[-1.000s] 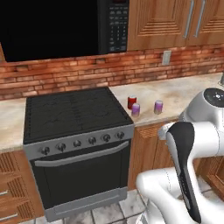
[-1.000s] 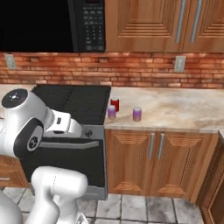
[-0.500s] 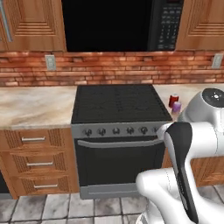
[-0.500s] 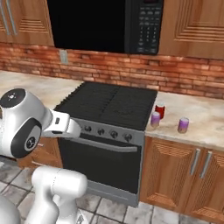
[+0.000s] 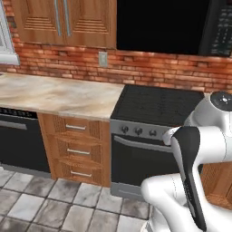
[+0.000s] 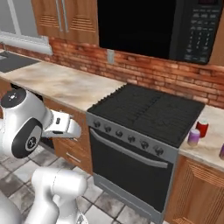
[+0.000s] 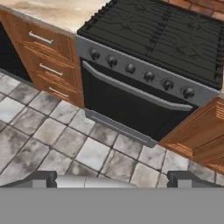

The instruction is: Four empty soda cans are scattered around the kitchen. Gather all the cans and cluster them next to the stove for recycling.

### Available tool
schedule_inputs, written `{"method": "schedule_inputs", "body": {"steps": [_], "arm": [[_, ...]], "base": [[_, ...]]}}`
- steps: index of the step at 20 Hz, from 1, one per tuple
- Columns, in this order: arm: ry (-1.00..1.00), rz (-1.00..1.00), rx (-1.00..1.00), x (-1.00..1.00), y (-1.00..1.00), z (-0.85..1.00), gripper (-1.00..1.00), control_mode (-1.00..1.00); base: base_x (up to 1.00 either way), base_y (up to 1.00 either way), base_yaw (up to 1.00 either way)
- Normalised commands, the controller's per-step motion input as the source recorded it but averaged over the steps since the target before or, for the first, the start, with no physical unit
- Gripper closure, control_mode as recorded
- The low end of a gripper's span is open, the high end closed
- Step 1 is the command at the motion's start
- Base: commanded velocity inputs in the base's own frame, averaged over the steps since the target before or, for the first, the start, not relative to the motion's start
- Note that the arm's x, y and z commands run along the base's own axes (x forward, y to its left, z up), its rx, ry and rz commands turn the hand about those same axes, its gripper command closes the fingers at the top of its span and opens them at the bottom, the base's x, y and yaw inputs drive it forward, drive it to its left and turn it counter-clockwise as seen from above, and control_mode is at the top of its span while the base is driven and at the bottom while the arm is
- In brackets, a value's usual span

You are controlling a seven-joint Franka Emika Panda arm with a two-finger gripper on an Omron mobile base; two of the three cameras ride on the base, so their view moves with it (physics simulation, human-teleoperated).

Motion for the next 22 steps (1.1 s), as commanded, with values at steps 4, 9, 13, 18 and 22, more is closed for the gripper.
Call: {"method": "schedule_inputs", "body": {"steps": [4,9,13,18,22], "arm": [[0.00,0.00,0.00,0.00,0.00,0.00,-1.00,1.00],[0.00,0.00,0.00,0.00,0.00,0.00,-1.00,1.00],[0.00,0.00,0.00,0.00,0.00,0.00,-1.00,1.00],[0.00,0.00,0.00,0.00,0.00,0.00,-1.00,1.00],[0.00,0.00,0.00,0.00,0.00,0.00,-1.00,1.00]], "base": [[0.00,0.07,0.50],[-0.01,0.12,0.50],[0.00,0.12,0.50],[-0.08,0.13,0.50],[-0.16,0.21,0.50]]}}
